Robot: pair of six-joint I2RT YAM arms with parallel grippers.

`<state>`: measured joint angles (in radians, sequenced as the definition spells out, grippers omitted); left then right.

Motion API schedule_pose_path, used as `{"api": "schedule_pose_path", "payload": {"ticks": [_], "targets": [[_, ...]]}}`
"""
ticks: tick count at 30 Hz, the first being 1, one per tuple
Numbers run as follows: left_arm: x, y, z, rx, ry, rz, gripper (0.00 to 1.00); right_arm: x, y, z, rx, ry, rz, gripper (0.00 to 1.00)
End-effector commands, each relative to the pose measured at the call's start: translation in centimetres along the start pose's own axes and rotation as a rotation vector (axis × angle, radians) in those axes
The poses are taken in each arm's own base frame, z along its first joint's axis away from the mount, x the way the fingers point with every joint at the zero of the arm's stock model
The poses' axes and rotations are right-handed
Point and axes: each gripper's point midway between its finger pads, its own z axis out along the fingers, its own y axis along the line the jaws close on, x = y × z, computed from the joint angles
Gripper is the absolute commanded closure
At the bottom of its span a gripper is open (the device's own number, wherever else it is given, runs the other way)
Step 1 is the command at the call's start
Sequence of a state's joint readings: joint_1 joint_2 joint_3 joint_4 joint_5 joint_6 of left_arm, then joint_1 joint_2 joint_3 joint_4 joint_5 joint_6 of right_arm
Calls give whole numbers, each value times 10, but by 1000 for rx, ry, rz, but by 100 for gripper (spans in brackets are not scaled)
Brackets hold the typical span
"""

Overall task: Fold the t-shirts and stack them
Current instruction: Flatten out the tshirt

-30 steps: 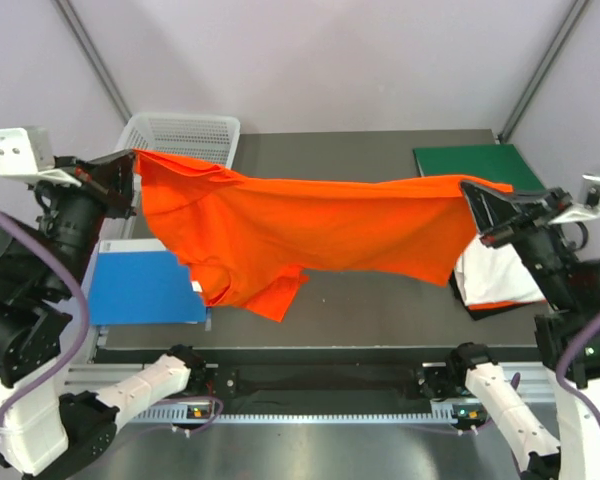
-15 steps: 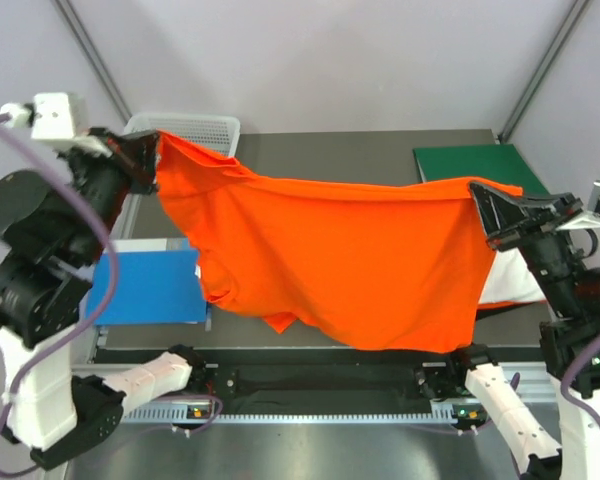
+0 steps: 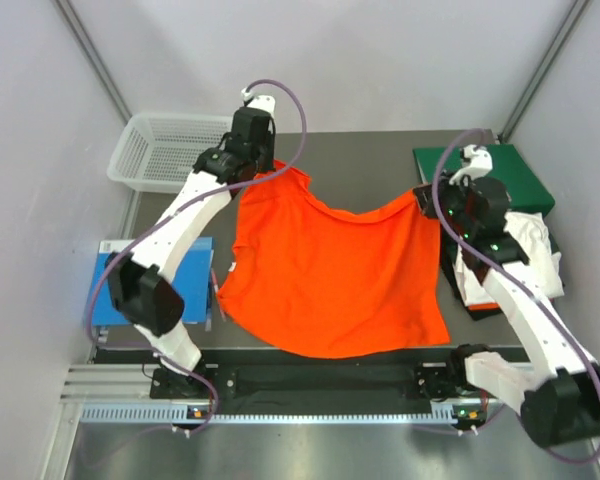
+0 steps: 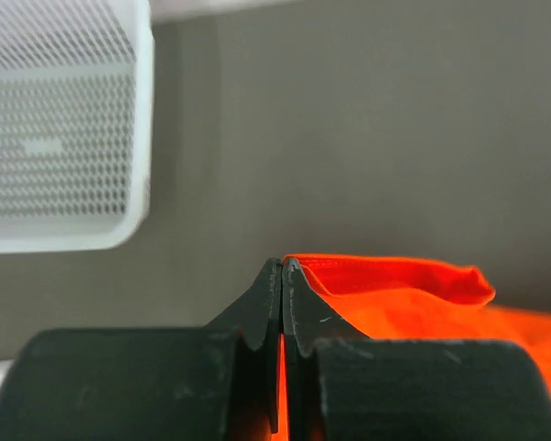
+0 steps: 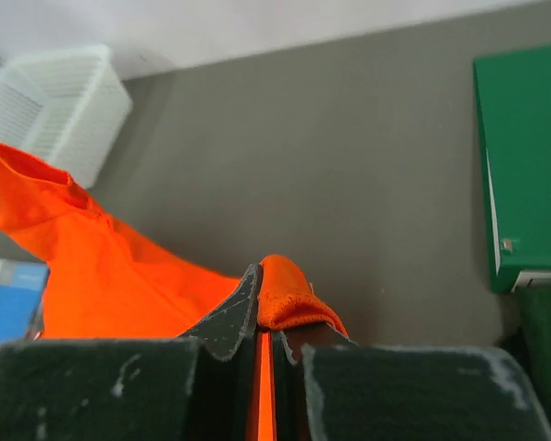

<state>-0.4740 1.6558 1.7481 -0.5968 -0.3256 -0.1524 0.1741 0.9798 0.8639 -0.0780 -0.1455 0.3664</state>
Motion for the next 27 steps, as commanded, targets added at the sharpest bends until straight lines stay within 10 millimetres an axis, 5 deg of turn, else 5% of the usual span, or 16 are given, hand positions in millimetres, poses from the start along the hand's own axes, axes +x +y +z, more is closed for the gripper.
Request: {"api": "schedule_pose_path", "payload": {"ticks": [1,5,10,17,20,23,27], "targets": [[-6,28,47,-41,-40,-124,100,-4,-20,48,49,-54,-6,100],[7,51,88,-95,15,-134,100,12,-42,91,95,-13,37,100],[7,58,125,-97,46,-138,100,23,-57,142,95,40,92,100],[-6,66,139,-97,30,-144,100,19,-58,170,45,51,119,100],[-19,66,127,-92,4,-148,100,1,-46,162,8,21,92,100],[-52,67,90,-70,-82,-170,100,-31,-27,140,-31,-31,48,100],[-113,78,4,-62,-253,-187,100,-105,15,74,-55,-197,-60,100]]}}
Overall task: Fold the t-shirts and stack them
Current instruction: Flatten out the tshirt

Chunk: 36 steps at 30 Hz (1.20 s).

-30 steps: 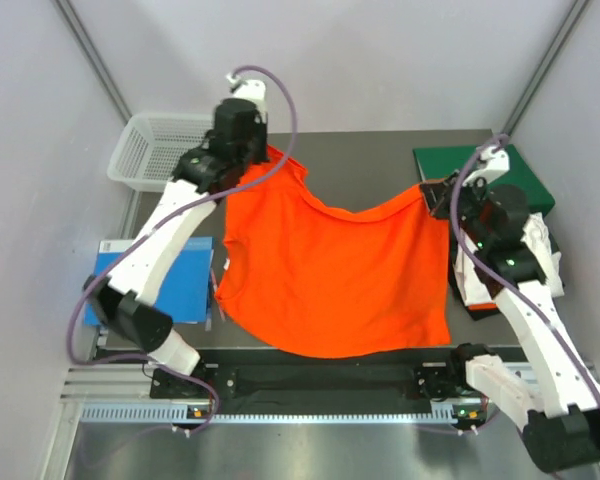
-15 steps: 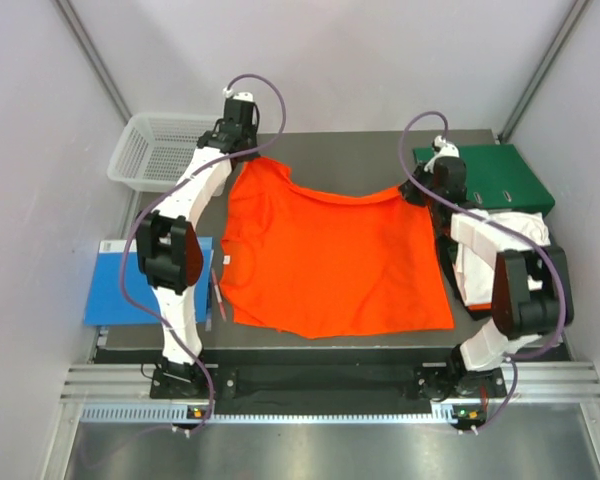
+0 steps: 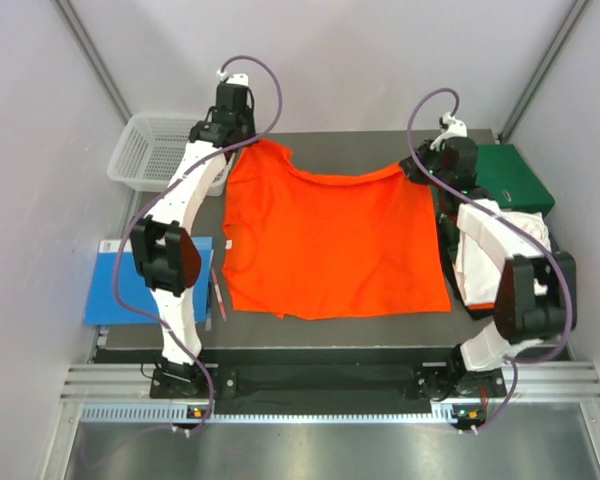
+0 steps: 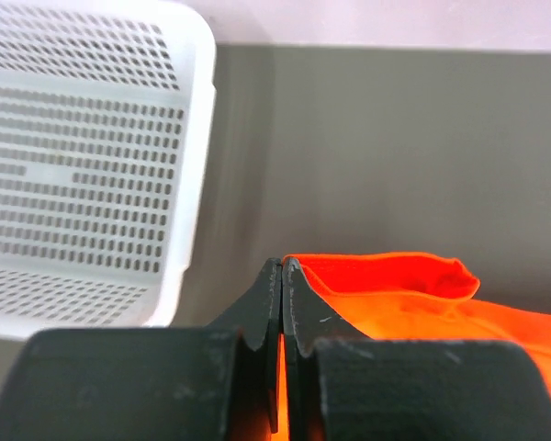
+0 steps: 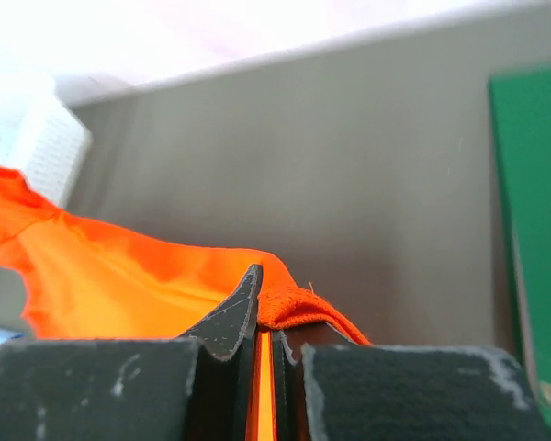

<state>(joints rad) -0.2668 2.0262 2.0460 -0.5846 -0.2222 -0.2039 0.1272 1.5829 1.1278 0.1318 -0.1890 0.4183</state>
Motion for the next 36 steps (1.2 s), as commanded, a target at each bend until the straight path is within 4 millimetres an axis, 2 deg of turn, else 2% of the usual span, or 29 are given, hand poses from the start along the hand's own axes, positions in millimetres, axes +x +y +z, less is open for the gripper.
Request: {"api": "schedule_pose_path", "payload": {"ticks": [1,2,3,5,6,8,9,11,12,14,15,18,21,25,28,29,31,32,34,35,36], "targets": [[-117,11,-139,51,-345,-59,100,-128,75,-98,-110,-342,-159,100],[-124,13,-155,53,-370,-62,100,-136,83,-111,-109,-373,-170,100],[-136,18,-186,63,-423,-73,100,-152,95,-137,-116,-417,-194,100],[-146,19,-220,82,-477,-78,100,-167,109,-165,-125,-472,-208,100],[-155,23,-251,100,-530,-88,100,-179,119,-192,-141,-526,-221,100],[-162,20,-286,144,-582,-90,100,-188,130,-220,-156,-584,-228,100],[-167,24,-317,169,-634,-97,100,-195,137,-247,-173,-638,-230,100],[-170,24,-350,212,-679,-102,100,-194,141,-270,-183,-655,-232,100],[-173,28,-381,237,-728,-111,100,-196,144,-293,-198,-688,-229,100],[-171,30,-409,278,-761,-116,100,-195,148,-315,-217,-716,-231,100],[-172,35,-432,292,-797,-124,100,-195,150,-336,-230,-745,-228,100],[-170,34,-468,364,-836,-130,100,-193,155,-370,-260,-790,-225,100],[-168,30,-493,430,-858,-144,100,-191,159,-392,-279,-804,-225,100],[-165,29,-495,444,-855,-155,100,-187,157,-402,-275,-804,-221,100],[-161,27,-463,398,-795,-149,100,-181,148,-387,-240,-777,-215,100],[-157,24,-438,373,-748,-142,100,-174,142,-368,-219,-737,-212,100],[-154,27,-406,305,-703,-134,100,-166,135,-345,-201,-692,-210,100],[-144,23,-370,272,-636,-119,100,-156,128,-318,-182,-637,-207,100],[-136,23,-334,220,-585,-100,100,-144,120,-291,-162,-583,-206,100],[-121,17,-294,193,-504,-80,100,-130,109,-262,-139,-532,-203,100],[-113,15,-275,179,-471,-69,100,-121,104,-246,-132,-499,-199,100]]}}
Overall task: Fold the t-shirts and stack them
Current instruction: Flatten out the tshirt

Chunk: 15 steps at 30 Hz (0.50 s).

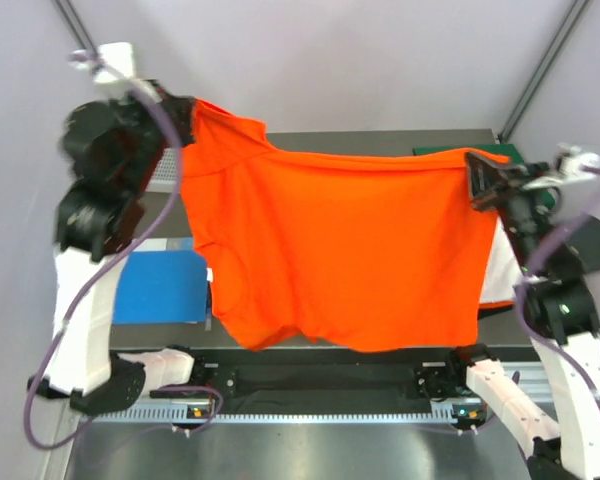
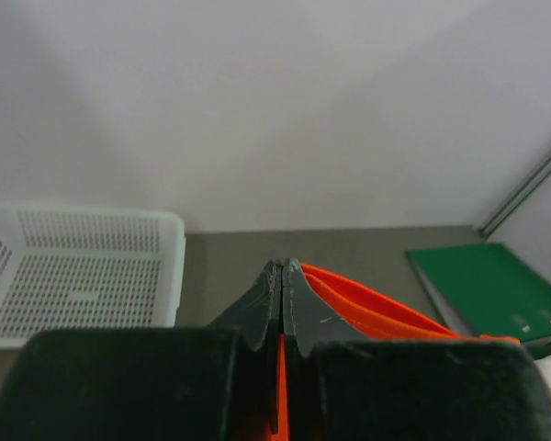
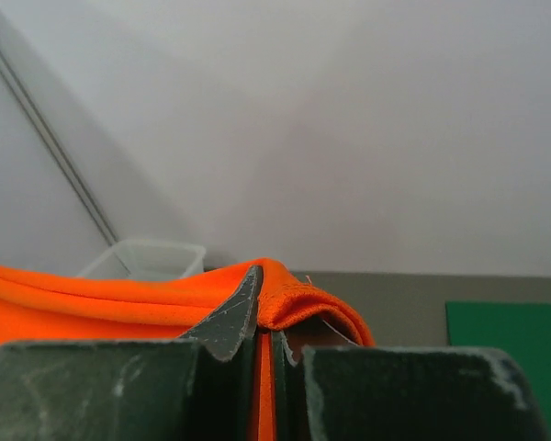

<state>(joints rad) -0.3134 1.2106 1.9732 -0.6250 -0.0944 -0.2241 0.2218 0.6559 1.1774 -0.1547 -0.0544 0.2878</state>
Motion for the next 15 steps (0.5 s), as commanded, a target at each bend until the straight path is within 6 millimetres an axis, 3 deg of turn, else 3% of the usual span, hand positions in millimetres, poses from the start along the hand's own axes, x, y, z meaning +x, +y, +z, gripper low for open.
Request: {"api": "schedule_pose_path", "payload": {"ticks": [1,2,4,5,7,8,10,11,12,13,14,15], "targets": [[102,34,75,-131,213,72,100,95,-32,40,68,188,4,100],[140,42,96,-152,286,86,100,131,-41,49,81,252,13,100],[178,52,116,-172,363,104,100,166,-52,57,98,310,16,100],[215,58,134,-179,441,111,100,201,-62,63,118,367,26,100],[248,72,151,-203,503,106,100,235,-75,69,151,431,39,100],[282,81,165,-219,562,113,100,264,-83,75,170,483,61,100],[313,92,178,-242,610,111,100,289,-90,83,184,527,78,100],[341,98,190,-251,657,116,100,313,-97,90,207,567,101,100],[353,103,194,-268,679,118,100,325,-101,94,218,599,108,100],[354,105,202,-277,674,117,100,325,-102,108,220,593,114,100],[380,111,207,-295,716,120,100,355,-111,109,244,660,128,100],[385,116,210,-306,722,120,100,364,-114,115,247,677,133,100]]}}
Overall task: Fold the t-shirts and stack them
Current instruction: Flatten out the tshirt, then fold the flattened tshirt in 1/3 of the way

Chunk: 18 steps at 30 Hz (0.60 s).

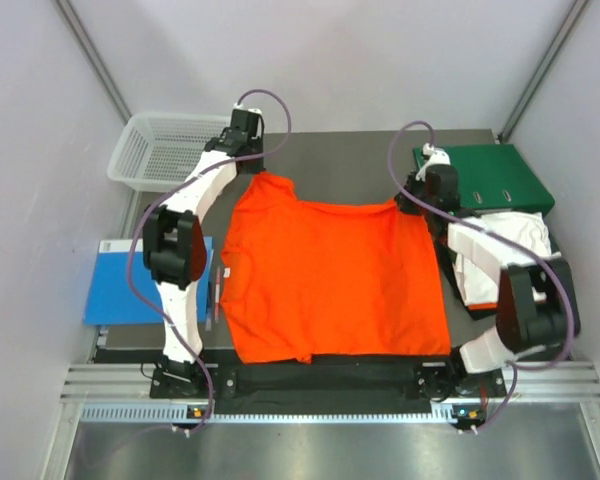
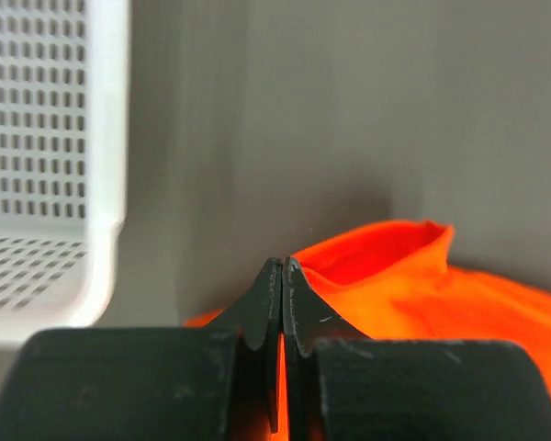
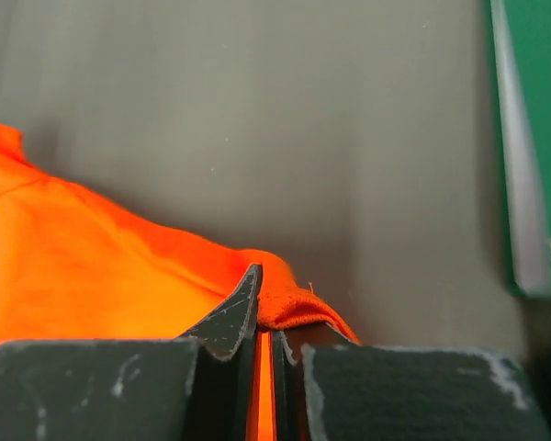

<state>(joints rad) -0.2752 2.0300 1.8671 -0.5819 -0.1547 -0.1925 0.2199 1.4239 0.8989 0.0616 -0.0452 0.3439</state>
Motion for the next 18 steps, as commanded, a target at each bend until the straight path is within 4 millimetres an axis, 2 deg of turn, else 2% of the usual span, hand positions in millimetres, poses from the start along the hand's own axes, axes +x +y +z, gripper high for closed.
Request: {"api": "schedule_pose_path", "payload": {"ticks": [1,2,3,4,5,6,7,8,9,10,12,13,14,18], "targets": [[-51,5,11,-30,-124,-42,100,-60,20,45,-47,-116,43,100],[-46,6,23,-39,-110,-41,100,-43,12,64,-25,-57,55,100],[-47,9,25,-47,-109,-47,100,-42,11,72,-22,-48,58,100],[-55,10,25,-51,-125,-50,100,-56,13,79,-25,-64,64,100],[-53,12,32,-55,-115,-53,100,-42,5,94,-9,-21,70,100],[-58,15,33,-54,-121,-58,100,-44,4,100,-4,-19,78,100],[-68,15,30,-50,-143,-64,100,-57,4,106,-9,-35,82,100],[-65,18,35,-59,-133,-65,100,-45,-2,118,2,3,89,100],[-67,19,36,-58,-138,-62,100,-47,-5,122,5,8,91,100],[-69,20,35,-62,-140,-62,100,-53,-3,126,-8,7,91,100],[-68,21,34,-63,-137,-57,100,-46,-7,132,-5,29,92,100],[-62,21,35,-64,-120,-54,100,-44,-8,132,-3,35,89,100],[-64,21,29,-60,-130,-56,100,-45,-9,130,-1,35,89,100],[-47,22,15,-46,-115,-71,100,-43,-12,120,-2,46,98,100]]}}
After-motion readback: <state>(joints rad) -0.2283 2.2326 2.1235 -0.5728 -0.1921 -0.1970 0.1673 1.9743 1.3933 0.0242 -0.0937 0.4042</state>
